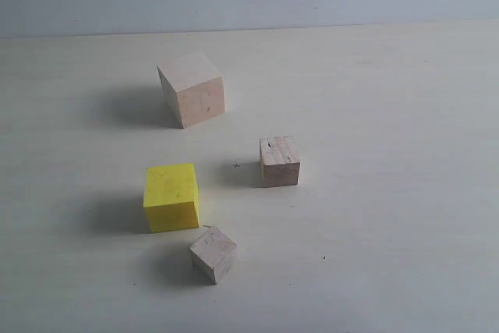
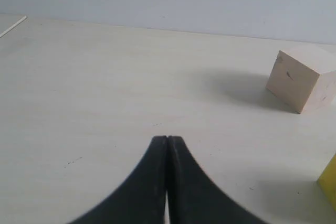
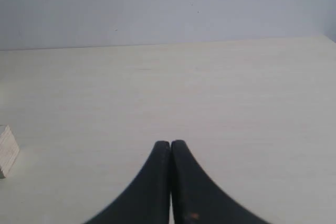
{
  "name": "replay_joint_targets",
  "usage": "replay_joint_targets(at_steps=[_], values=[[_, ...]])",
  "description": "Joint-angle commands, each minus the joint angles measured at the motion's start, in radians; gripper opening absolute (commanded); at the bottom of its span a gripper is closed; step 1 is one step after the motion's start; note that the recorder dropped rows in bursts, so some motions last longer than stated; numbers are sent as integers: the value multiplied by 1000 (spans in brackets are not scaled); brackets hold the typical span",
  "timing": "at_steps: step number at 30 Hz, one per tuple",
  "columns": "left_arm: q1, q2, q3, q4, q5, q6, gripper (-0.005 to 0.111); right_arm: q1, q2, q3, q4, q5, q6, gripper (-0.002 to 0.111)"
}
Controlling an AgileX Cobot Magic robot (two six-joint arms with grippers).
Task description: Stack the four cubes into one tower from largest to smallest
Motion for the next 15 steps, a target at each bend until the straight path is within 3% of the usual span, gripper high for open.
replay_joint_targets(at_steps=[1,11,15], values=[[-5,-6,3,-4,-6,-6,0,-7,-7,4,0,-4,0,0],[-5,-6,3,-4,-6,-6,0,-7,-7,4,-7,-14,0,0],[-5,-6,3,-4,-6,-6,0,-7,-7,4,-1,-208,0,0]])
